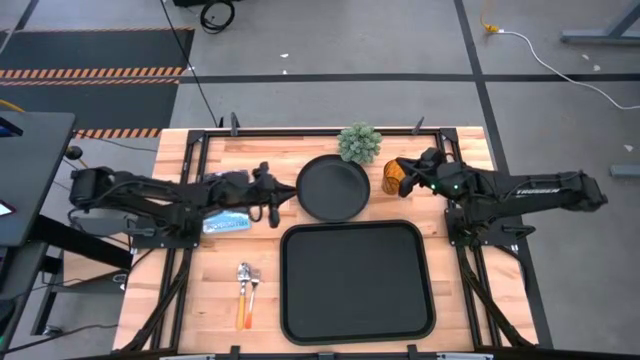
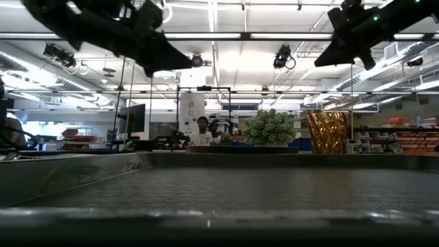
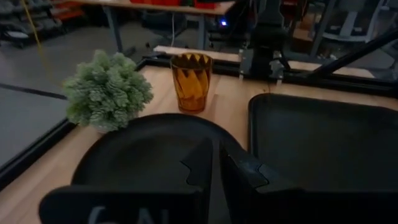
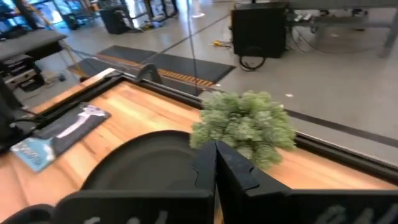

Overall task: Pick and place plate/cup/fork/spoon on tray
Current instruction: Put the brown cup on the top right of the black tray

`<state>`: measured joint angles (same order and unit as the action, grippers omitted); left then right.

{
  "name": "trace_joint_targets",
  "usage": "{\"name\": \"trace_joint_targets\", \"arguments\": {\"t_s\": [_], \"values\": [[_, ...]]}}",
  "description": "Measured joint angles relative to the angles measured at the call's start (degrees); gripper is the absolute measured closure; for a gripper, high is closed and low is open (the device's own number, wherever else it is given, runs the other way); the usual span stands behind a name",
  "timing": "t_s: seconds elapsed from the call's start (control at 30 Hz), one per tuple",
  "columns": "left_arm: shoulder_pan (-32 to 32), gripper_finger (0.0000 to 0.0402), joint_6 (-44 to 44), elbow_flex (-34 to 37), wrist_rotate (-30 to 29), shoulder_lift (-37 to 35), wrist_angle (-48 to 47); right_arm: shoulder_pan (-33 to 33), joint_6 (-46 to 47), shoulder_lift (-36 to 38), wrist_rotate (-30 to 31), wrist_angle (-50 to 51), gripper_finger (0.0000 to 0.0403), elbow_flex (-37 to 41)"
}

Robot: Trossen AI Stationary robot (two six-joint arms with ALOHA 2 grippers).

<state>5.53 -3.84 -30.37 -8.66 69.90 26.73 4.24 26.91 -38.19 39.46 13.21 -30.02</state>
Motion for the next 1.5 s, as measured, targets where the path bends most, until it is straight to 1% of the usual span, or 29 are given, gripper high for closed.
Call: {"name": "trace_joint_targets", "arguments": {"t_s": [0.1,0.2,0.37,0.5,0.57,0.67,0.73,0.83,0.93,1.13,1.33,1.5], "values": [[1.7,0.0363,1.1,-3.6,3.0,4.8,-0.3,1.4,1.9,0.1,0.0,2.9,0.0392,0.0],[3.2,0.0359,2.0,-8.4,5.9,9.2,-3.1,2.7,4.6,0.1,0.0,7.1,0.0392,0.0],[5.5,0.0334,4.4,-17.5,10.0,16.1,-9.6,4.1,8.4,0.3,-0.2,12.6,0.0392,0.0],[6.3,0.0308,6.4,-24.2,11.7,21.2,-14.9,4.7,9.6,0.3,0.2,14.5,0.0392,0.0],[6.3,0.0296,7.7,-27.2,11.9,23.4,-16.9,5.5,9.5,0.3,1.8,14.5,0.0392,0.0],[6.3,0.0279,9.3,-31.2,12.0,26.5,-19.9,7.7,9.2,0.3,5.2,15.7,0.0392,0.0],[6.3,0.0269,9.5,-33.5,12.0,28.3,-21.4,10.2,9.6,0.2,5.9,16.9,0.0392,0.0],[6.3,0.0255,10.6,-36.2,12.1,30.8,-23.0,14.3,10.5,-0.5,4.0,18.9,0.0392,0.0],[6.3,0.0245,11.3,-38.2,12.1,32.9,-23.9,18.2,10.5,-1.6,0.8,19.5,0.0392,0.0],[6.3,0.0241,13.5,-42.3,12.0,36.7,-24.1,24.5,10.5,-3.6,-6.2,20.9,0.0392,0.0],[6.7,0.0241,15.5,-49.3,11.9,42.6,-24.1,27.7,10.4,-5.3,-12.5,22.7,0.0392,0.0],[7.9,0.0241,19.4,-56.9,11.9,47.0,-27.3,28.4,10.6,-5.8,-15.1,24.1,0.0392,0.0]]}}
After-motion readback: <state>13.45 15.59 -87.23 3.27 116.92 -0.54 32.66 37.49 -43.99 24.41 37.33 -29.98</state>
